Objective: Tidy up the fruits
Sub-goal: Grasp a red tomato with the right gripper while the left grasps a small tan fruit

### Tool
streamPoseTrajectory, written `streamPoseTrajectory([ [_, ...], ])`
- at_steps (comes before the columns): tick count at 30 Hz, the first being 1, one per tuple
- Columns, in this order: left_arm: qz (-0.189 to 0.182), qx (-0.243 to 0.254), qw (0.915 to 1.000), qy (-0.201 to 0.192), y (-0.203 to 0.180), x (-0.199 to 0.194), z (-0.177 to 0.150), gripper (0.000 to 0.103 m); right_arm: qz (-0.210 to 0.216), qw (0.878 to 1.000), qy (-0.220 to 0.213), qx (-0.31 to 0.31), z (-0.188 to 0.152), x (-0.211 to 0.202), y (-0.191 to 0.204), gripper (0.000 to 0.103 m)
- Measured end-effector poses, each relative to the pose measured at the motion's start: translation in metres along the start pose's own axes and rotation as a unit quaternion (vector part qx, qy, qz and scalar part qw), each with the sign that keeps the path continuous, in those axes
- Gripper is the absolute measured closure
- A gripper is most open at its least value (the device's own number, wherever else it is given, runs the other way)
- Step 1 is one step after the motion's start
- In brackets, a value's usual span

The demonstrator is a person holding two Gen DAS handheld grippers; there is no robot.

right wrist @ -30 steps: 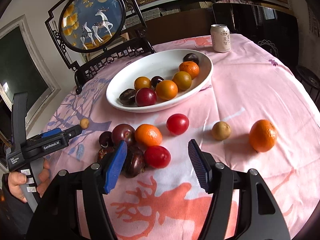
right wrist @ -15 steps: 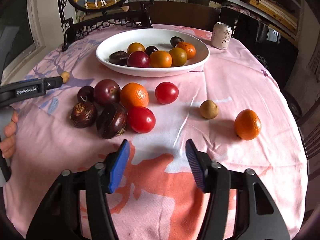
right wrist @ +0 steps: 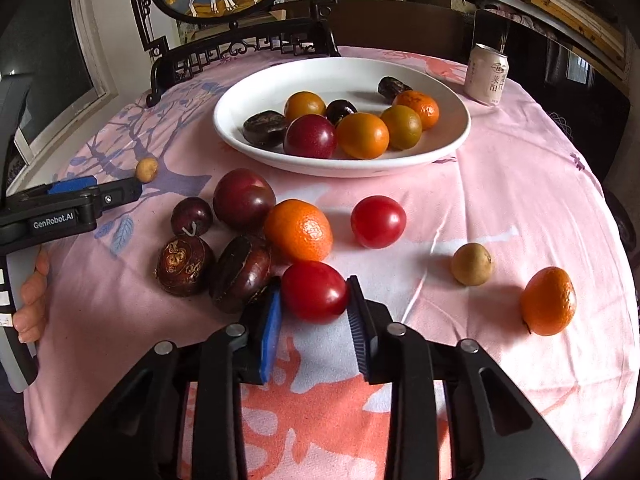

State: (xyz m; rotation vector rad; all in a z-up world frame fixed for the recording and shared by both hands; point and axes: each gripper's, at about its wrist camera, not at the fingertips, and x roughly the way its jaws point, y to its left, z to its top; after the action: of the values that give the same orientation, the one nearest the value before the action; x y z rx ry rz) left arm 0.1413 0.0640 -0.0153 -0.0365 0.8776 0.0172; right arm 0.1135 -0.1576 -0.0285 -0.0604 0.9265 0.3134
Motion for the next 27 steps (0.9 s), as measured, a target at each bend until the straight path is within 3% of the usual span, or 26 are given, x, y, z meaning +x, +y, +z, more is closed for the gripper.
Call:
streamPoseTrajectory([
  [10, 0.023, 0.009, 0.9997, 0.003, -0.001, 0.013, 0.000, 0.012, 0.017, 1.000, -0.019, 0.007, -0.002, -0.013, -0.005, 0.071],
  [11, 0.024, 0.011, 0.9996, 0.004, -0.002, 0.015, 0.001, 0.017, 0.021, 1.000, -0.020, 0.008, -0.002, -0.014, -0.005, 0.071],
  [13, 0.019, 0.007, 0.9998, 0.010, -0.001, 0.018, 0.005, 0.038, 0.027, 0.999, -0.021, 0.008, -0.002, -0.015, -0.007, 0.071],
  [18, 0.022, -0.008, 0.9995, 0.019, 0.001, 0.032, 0.013, 0.047, 0.038, 0.999, -0.020, 0.009, -0.003, -0.016, -0.008, 0.071],
  [20, 0.025, 0.001, 0.9996, 0.012, -0.002, 0.032, 0.014, 0.059, 0.040, 0.999, -0.021, 0.007, -0.002, -0.017, -0.007, 0.071],
  [22, 0.017, 0.010, 0.9998, 0.006, -0.005, 0.031, 0.015, 0.079, 0.041, 0.999, -0.021, 0.007, -0.002, -0.017, -0.007, 0.071],
  [27, 0.012, 0.018, 0.9997, 0.011, -0.008, 0.023, 0.012, 0.080, 0.041, 0.998, -0.036, 0.009, -0.002, -0.022, -0.008, 0.071],
])
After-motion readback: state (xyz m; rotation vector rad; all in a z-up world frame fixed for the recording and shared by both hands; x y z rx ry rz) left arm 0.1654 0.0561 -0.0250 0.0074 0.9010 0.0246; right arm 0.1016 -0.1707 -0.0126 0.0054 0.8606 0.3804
